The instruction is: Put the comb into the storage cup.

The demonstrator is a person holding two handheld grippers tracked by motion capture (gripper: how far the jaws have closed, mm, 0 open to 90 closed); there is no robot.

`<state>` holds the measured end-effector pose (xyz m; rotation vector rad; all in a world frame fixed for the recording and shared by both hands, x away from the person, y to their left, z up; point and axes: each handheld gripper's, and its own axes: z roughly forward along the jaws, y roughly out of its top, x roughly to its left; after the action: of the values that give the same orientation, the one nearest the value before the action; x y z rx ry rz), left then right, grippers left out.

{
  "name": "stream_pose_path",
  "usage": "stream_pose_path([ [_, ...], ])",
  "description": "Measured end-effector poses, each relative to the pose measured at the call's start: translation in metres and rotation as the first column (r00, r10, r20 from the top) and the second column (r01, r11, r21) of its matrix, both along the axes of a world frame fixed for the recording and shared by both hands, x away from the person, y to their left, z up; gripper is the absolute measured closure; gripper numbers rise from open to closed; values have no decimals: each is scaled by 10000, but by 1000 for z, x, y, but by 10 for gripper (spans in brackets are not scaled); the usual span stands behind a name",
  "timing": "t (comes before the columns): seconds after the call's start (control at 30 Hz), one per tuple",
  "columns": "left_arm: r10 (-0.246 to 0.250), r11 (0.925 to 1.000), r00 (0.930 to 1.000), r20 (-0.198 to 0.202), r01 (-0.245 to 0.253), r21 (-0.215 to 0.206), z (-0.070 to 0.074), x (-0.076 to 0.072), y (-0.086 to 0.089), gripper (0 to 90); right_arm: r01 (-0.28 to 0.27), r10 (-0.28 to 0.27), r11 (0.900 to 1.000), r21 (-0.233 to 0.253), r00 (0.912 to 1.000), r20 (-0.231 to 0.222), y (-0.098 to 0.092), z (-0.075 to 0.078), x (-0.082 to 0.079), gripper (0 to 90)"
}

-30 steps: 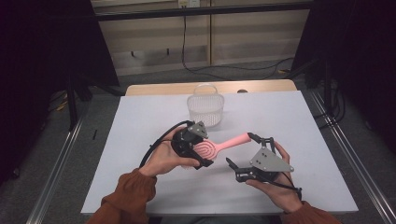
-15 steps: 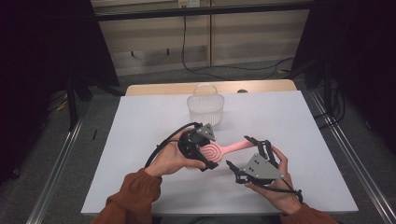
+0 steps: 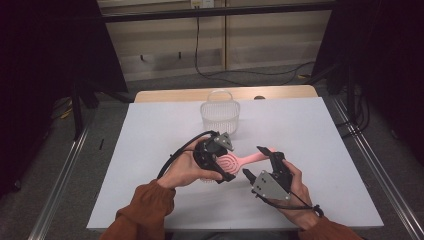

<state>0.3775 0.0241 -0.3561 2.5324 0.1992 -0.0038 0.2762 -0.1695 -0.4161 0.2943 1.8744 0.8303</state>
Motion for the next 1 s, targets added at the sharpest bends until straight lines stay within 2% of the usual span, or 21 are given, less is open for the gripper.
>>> stream_pose_path([
  [0.2, -40, 10000, 10000, -39, 40, 5, -1, 0, -2, 195, 39, 0, 9965, -833, 9989, 473, 6, -6, 2, 244],
  [0.33, -40, 10000, 9999, -126, 40, 43, -3, 0, -2, 195, 170, -133, 9961, -864, 9990, 433, 6, -10, 3, 304],
  [0.4, -61, 10000, 9999, -145, 61, 21, -4, 0, -3, 195, 200, -165, 9941, -1063, 9993, 336, 8, -14, 3, 326],
  [0.57, -1, 9997, 9998, -214, 6, 249, -7, 0, -3, 195, 201, -68, 9835, -1800, 9972, 739, 13, -17, 1, 398],
  [0.77, -16, 9997, 9996, -297, 23, 237, -8, 0, -4, 195, 188, 55, 9727, -2312, 9946, 1041, 20, -20, -2, 475],
  [0.87, -57, 9996, 9995, -304, 66, 281, -9, -1, -6, 195, 194, 194, 9584, -2849, 9909, 1329, 24, -22, -3, 524],
  [1.0, -8, 9997, 9993, -364, 18, 262, -8, 0, -6, 195, 310, 170, 9501, -3104, 9884, 1507, 26, -23, -3, 592],
])
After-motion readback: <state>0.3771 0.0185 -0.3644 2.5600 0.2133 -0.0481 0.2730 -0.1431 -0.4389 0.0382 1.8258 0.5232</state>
